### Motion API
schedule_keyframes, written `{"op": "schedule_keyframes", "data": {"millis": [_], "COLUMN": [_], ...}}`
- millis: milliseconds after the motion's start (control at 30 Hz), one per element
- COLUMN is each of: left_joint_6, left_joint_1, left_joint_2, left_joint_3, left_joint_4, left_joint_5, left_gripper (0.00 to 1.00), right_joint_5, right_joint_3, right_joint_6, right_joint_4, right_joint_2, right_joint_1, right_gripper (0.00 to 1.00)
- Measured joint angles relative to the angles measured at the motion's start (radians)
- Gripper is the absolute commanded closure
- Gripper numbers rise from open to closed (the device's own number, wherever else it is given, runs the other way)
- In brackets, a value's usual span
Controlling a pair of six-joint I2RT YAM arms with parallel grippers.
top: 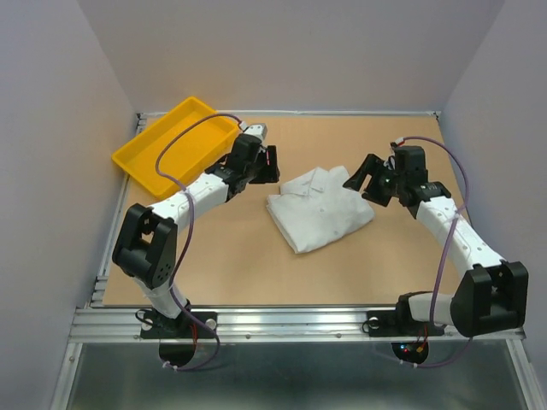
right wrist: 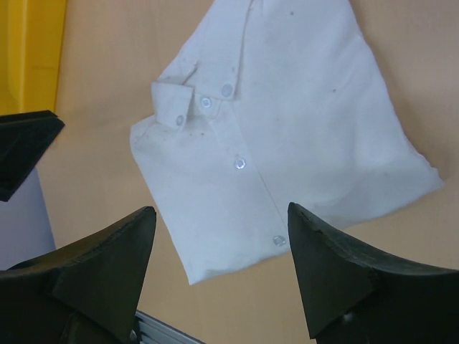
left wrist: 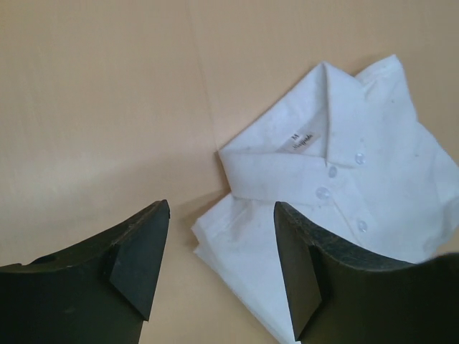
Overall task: Fold and stack the long sleeve shirts
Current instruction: Fold the shirt
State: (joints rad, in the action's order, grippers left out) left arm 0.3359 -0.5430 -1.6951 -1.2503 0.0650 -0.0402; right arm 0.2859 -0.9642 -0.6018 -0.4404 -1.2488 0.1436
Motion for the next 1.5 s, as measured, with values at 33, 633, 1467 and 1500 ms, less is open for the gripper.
{"op": "schedule_keyframes", "data": {"millis": [33,633,1467,1500], "left_joint_6": [0.026,0.229,0.298,0.297], "left_joint_1": [0.0,-0.007,0.012,0.015], "left_joint_2": [0.022,-0.08,0.011,0.026], "left_joint_3": [0.032,0.261,0.394,0.394], "left_joint_4": [-0.021,-0.169,-0.232,-0.22], "left_joint_5": [0.029,0.156,0.095,0.09], "left_gripper": [0.29,0.48,0.43,0.42], "right_joint_5": [0.025,0.314,0.517,0.511], "right_joint_3": [0.0,0.053,0.422,0.421], "right_joint_6": [-0.006,-0.137,-0.106,-0.108], "right_joint_4": [0.026,0.477,0.732,0.726], "right_joint_2": [-0.014,-0.294,-0.441,-0.42], "right_joint_1": [0.0,0.351,0.383,0.382], "right_gripper": [0.24,0.68,0.84,0.81]}}
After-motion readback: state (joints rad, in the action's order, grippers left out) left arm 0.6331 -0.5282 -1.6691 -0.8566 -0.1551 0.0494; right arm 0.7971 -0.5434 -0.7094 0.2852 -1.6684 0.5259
